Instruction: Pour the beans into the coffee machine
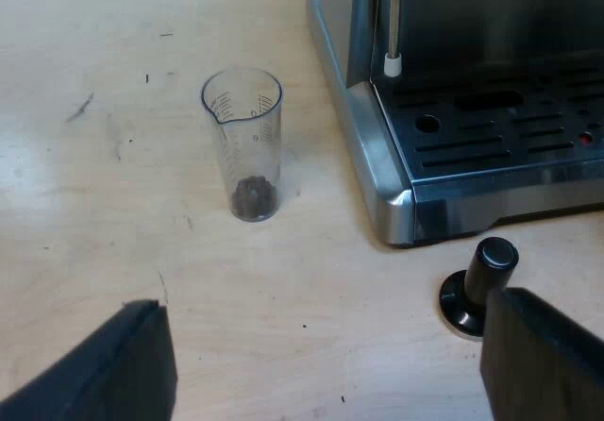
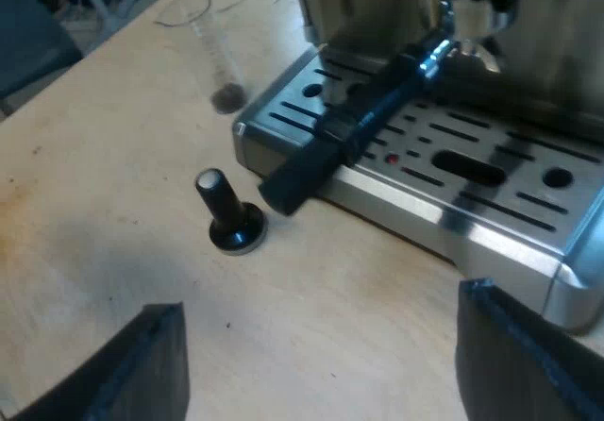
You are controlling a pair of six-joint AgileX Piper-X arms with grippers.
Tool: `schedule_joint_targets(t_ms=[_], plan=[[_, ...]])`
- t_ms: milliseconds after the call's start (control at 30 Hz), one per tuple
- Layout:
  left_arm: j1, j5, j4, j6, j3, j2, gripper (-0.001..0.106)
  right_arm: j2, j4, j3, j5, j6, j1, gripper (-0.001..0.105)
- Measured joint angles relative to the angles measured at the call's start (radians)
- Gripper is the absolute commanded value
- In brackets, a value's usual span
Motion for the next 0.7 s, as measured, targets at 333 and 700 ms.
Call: schedule_joint_targets(t_ms=[333,700], plan=[[0.000,0.000,0.000,0.010,0.000,0.000,0.069,0.084,-0.083,0.000,0.046,0.000,0.063,0.062],[0.000,0.000,-0.076,0.029,0.025,0.004,0.069,0.089,-0.141,0.000,0.046,0.000,0.067,0.062]])
